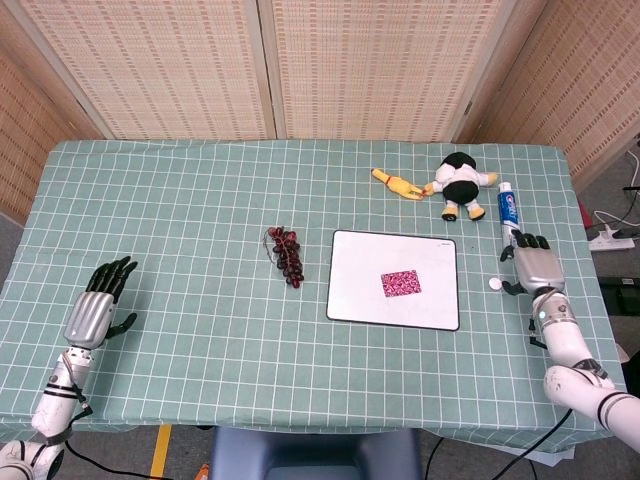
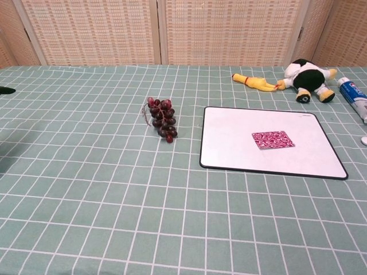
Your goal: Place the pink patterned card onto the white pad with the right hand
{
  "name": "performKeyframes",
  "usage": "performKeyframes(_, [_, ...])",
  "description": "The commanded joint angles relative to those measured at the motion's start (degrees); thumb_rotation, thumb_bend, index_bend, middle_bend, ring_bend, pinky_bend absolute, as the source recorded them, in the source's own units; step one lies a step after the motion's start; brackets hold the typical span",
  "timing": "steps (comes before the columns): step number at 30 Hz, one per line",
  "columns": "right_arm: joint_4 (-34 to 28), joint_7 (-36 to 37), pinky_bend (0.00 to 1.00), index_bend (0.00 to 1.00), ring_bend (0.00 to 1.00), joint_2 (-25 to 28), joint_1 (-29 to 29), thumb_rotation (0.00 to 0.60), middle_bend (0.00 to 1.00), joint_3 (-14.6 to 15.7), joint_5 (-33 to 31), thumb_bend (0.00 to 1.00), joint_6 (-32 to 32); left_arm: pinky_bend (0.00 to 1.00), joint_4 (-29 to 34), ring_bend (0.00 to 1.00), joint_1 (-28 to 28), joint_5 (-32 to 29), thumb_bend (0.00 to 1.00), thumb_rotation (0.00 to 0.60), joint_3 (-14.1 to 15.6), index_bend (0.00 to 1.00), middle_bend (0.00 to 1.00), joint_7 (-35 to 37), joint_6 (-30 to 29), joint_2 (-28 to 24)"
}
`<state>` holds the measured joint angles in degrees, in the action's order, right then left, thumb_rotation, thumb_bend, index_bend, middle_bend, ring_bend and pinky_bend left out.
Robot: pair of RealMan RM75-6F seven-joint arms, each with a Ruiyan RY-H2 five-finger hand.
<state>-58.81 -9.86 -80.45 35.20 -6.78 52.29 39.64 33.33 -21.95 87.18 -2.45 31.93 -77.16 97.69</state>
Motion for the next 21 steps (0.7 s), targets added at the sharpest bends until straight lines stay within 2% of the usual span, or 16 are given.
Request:
performKeyframes(1, [0.51,0.11,0.0,0.38,0.0,-0.44,0.04,0.6,0.0,0.01,0.31,0.34,-0.44,0.0,-0.02,0.0,-0.05,0.0,0.24,0.6,0.01,0.0,0.0,0.14,0.12,-0.04])
performKeyframes(21, [1.82,-2.18,0.0,0.39,0.0,-2.39,-0.58,0.6,0.0,0.04,-0.73,0.34,-1.08,0.0,0.04,0.0,-0.07,0.06,0.24,0.6,0.08,0.0,0.0,0.36,0.17,-0.09])
